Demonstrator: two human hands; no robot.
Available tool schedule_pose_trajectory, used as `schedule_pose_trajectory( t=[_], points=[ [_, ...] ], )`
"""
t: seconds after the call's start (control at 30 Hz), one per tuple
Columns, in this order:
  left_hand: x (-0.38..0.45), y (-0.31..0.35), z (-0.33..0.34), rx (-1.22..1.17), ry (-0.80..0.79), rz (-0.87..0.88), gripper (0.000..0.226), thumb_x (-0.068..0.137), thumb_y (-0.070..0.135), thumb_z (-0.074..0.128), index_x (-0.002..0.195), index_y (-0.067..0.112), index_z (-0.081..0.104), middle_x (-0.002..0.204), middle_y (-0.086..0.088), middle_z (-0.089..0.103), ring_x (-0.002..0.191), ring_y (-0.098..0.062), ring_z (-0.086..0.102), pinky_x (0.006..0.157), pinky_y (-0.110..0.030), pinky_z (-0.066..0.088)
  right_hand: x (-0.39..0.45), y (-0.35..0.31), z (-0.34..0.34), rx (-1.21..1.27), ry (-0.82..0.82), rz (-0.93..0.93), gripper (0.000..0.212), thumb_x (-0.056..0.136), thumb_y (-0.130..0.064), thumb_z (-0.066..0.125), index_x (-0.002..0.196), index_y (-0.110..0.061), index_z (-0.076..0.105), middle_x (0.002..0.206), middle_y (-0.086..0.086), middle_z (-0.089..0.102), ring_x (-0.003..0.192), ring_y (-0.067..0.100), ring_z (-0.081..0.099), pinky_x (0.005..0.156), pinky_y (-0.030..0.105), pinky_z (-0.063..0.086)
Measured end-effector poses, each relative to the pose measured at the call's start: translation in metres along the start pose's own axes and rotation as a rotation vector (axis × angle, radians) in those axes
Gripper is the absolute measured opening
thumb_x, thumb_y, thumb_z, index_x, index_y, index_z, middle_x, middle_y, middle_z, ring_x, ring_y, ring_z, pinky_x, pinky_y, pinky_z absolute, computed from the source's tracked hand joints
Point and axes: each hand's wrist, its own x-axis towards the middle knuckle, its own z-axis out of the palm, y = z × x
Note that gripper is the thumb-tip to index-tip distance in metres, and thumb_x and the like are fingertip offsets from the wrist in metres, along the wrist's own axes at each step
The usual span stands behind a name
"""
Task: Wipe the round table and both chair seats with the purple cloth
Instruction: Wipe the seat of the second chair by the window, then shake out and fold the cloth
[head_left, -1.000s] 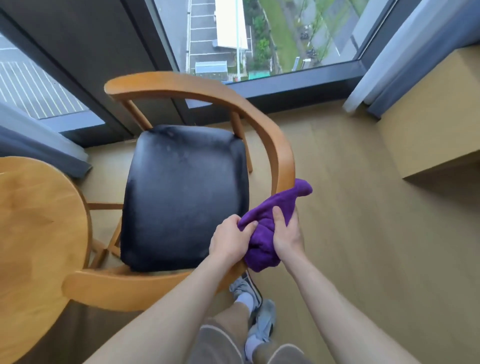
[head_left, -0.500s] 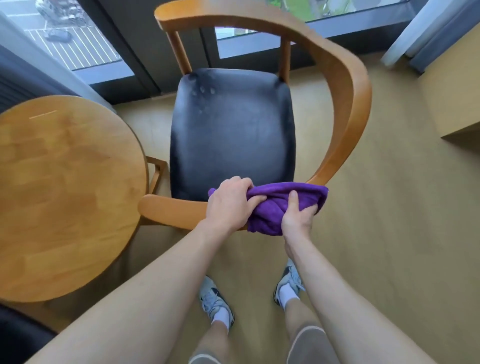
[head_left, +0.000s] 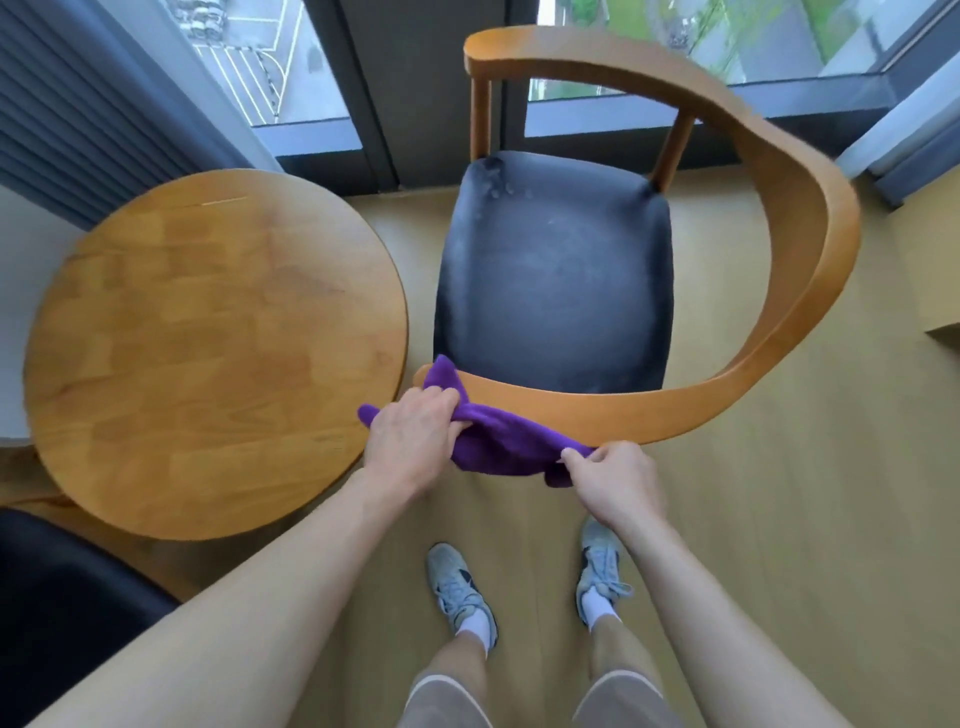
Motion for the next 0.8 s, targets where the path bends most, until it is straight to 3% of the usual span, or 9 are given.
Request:
schedule_pose_trajectory(
  t=[0.07,0.1,0.2,0.37,0.53,0.6,0.67,0.77,0.8],
  points=[
    [-0.011,-0.014,-0.008,-0.025,-0.045,-0.044,0.019,0.103,0.036,0.048,0.093,0.022,0.042,0.096,0.000,0.060,0.097,-0.028,0.060,0.071,-0.040,0.044,-0.004,-0.011,-0.004,-0.154,0.174,-0.239,0.039,0.081,-0.054,0.075,0.090,-0.023,0.054,0.100,-0.004,0.054,0.084,0.020,0.054,0.070,0.035,0.044],
    [-0.017,-0.017,-0.013,-0.028,-0.068,-0.053,0.017,0.103,0.036,0.048,0.095,0.022,0.042,0.094,0.000,0.061,0.094,-0.030,0.061,0.068,-0.039,0.043,-0.006,-0.021,0.000,-0.202,0.154,-0.368,0.049,0.077,-0.058,0.078,0.102,-0.025,0.052,0.108,-0.003,0.049,0.093,0.020,0.052,0.077,0.036,0.045],
    [-0.038,-0.017,-0.035,-0.018,-0.078,-0.036,0.014,0.102,0.038,0.047,0.098,0.026,0.042,0.092,-0.004,0.067,0.088,-0.035,0.063,0.066,-0.040,0.044,-0.017,-0.055,0.026,-0.372,-0.086,-0.656,0.074,0.078,-0.060,0.078,0.138,-0.032,0.045,0.138,0.002,0.043,0.127,0.024,0.043,0.104,0.042,0.041],
    [-0.072,-0.008,-0.106,-0.295,0.094,-0.224,0.022,0.095,0.043,0.059,0.084,0.027,0.048,0.072,0.006,0.064,0.069,-0.020,0.057,0.062,-0.038,0.044,-0.054,-0.113,0.029,-0.135,-0.457,-0.873,0.072,0.084,-0.039,0.076,0.149,-0.031,0.045,0.157,-0.003,0.033,0.142,0.022,0.038,0.116,0.040,0.035],
    [-0.108,-0.003,-0.194,-0.707,0.221,-0.388,0.033,0.095,0.040,0.067,0.075,0.013,0.063,0.060,0.006,0.061,0.054,-0.006,0.050,0.053,-0.021,0.041,-0.097,-0.158,-0.045,0.249,-0.764,-0.950,0.074,0.077,-0.006,0.076,0.141,-0.034,0.053,0.136,-0.015,0.059,0.126,0.000,0.055,0.106,0.025,0.046],
    [-0.124,0.004,-0.223,-0.813,0.249,-0.400,0.033,0.098,0.037,0.065,0.078,0.012,0.064,0.062,0.011,0.059,0.058,-0.007,0.051,0.055,-0.020,0.041,-0.110,-0.181,-0.078,0.249,-0.824,-0.918,0.057,0.082,0.003,0.073,0.133,-0.019,0.062,0.118,-0.005,0.069,0.106,0.005,0.066,0.093,0.027,0.053],
    [-0.140,0.016,-0.248,-0.940,0.248,-0.387,0.033,0.099,0.038,0.064,0.088,0.007,0.068,0.072,0.004,0.064,0.065,-0.012,0.056,0.063,-0.029,0.045,-0.119,-0.202,-0.108,0.198,-0.856,-0.933,0.034,0.090,0.004,0.068,0.124,-0.001,0.063,0.098,0.000,0.069,0.085,0.009,0.066,0.075,0.023,0.053],
    [-0.166,0.028,-0.282,-1.143,0.228,-0.315,0.025,0.093,0.041,0.072,0.092,0.016,0.072,0.081,-0.001,0.070,0.072,-0.016,0.063,0.066,-0.033,0.048,-0.132,-0.233,-0.153,0.143,-0.912,-0.969,0.028,0.096,0.000,0.066,0.119,0.013,0.059,0.101,0.016,0.065,0.093,0.025,0.061,0.085,0.049,0.052],
    [-0.176,0.029,-0.293,-1.208,0.198,-0.282,0.025,0.088,0.041,0.077,0.096,0.018,0.072,0.088,-0.004,0.072,0.077,-0.019,0.066,0.068,-0.032,0.051,-0.136,-0.242,-0.168,0.140,-0.917,-1.008,0.023,0.096,-0.001,0.065,0.114,0.013,0.060,0.099,0.015,0.066,0.091,0.025,0.062,0.085,0.047,0.051]
  ],
)
